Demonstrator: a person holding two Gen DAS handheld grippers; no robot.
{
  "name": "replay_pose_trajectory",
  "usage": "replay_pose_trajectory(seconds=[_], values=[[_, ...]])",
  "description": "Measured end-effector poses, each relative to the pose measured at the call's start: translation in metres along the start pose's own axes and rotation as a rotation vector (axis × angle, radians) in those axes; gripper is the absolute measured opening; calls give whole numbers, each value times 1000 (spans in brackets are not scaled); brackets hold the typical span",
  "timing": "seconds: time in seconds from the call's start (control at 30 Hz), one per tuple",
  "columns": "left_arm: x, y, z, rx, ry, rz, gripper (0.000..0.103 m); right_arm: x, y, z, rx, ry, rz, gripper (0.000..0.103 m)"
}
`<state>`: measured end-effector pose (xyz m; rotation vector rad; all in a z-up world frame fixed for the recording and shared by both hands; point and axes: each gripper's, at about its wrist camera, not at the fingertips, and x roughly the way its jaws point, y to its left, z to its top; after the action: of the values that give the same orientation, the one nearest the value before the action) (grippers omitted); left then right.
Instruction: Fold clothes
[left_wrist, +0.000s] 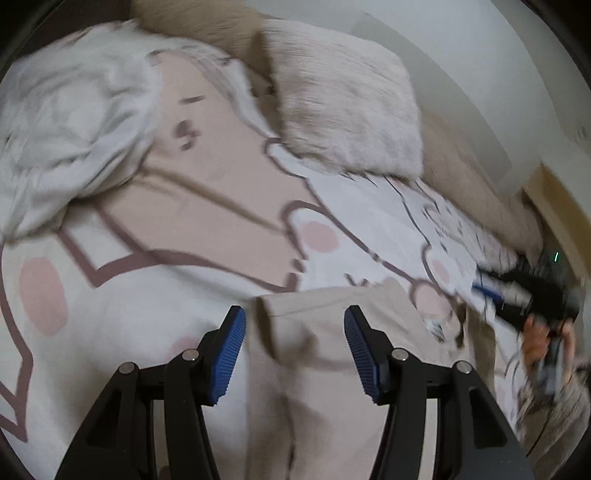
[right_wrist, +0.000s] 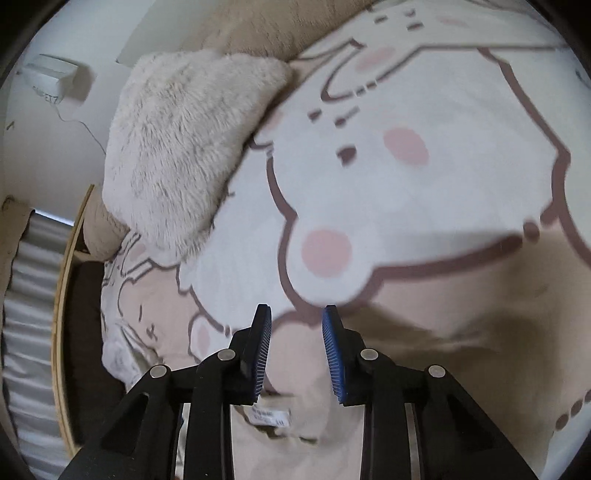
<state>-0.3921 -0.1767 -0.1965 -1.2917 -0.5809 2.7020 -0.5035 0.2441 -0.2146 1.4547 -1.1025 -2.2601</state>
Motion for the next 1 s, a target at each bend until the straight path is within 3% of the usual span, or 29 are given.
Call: replay_pose_trajectory(seconds=[0.1, 0.17, 0.3, 0.37, 0.43, 0.6, 0.73, 0.83, 0.87, 0.9, 0.93, 1.0], values=[[4, -39, 0, 168, -9, 14, 55, -19, 5, -3, -63, -19, 74, 29], [16, -65, -1, 294, -8, 69, 55, -27, 9, -7, -148, -29, -10, 29], [41, -117, -3, 548, -5, 182, 55, -24, 26, -18, -455, -15, -309, 29], [49, -131, -2, 611, 15, 155, 55, -17, 39, -33, -659, 11, -393, 29], [59, -146, -1, 668, 36, 145, 58, -8, 46, -46, -798, 65, -412, 29], [97, -181, -15, 895, 208, 182, 60, 14, 59, -75, -1020, 171, -443, 29], [112, -183, -40, 1043, 325, 219, 60, 33, 70, -98, -1198, 258, -465, 29], [113, -176, -44, 1047, 323, 211, 63, 46, 78, -115, -1330, 324, -480, 29], [115, -174, -41, 1029, 308, 220, 68, 51, 80, -121, -1374, 347, -485, 29], [116, -172, -38, 1010, 293, 230, 81, 55, 82, -123, -1395, 364, -486, 29], [120, -170, -34, 990, 265, 255, 88, 58, 81, -121, -1377, 372, -482, 29], [126, -165, -26, 944, 214, 293, 90, 63, 79, -115, -1342, 387, -474, 30]])
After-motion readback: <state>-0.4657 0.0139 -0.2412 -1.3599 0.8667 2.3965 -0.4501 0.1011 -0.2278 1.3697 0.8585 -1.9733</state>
